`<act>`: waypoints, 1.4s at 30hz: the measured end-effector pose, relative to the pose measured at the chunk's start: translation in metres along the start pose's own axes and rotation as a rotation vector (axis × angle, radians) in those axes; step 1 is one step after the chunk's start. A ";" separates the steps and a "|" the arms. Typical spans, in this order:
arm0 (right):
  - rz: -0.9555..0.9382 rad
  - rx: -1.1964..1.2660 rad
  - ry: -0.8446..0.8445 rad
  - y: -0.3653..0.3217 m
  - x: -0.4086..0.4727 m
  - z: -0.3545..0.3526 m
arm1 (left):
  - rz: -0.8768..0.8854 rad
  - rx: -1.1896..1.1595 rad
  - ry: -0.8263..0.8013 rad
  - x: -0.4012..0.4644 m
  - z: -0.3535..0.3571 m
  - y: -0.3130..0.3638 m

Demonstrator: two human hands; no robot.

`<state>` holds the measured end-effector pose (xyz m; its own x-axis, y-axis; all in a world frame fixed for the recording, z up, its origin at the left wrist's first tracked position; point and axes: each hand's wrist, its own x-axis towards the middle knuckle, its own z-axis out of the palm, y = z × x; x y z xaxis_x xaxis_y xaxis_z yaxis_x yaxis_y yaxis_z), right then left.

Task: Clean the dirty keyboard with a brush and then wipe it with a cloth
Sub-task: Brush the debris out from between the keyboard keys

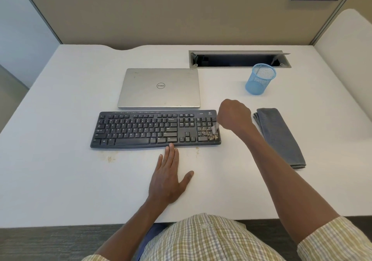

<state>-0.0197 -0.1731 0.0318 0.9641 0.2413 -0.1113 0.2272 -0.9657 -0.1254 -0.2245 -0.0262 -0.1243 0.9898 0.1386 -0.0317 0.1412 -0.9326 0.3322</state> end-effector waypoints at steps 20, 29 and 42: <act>-0.037 0.034 -0.026 -0.018 0.007 -0.004 | 0.001 -0.009 0.003 0.001 -0.001 0.001; -0.044 0.014 -0.017 -0.018 0.008 -0.006 | 0.003 -0.008 0.001 0.000 -0.002 0.001; -0.043 0.077 0.010 -0.032 0.008 -0.003 | 0.003 -0.016 0.000 -0.001 -0.001 0.001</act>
<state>-0.0193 -0.1405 0.0379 0.9550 0.2813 -0.0944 0.2578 -0.9441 -0.2054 -0.2258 -0.0264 -0.1227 0.9902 0.1362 -0.0305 0.1382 -0.9274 0.3475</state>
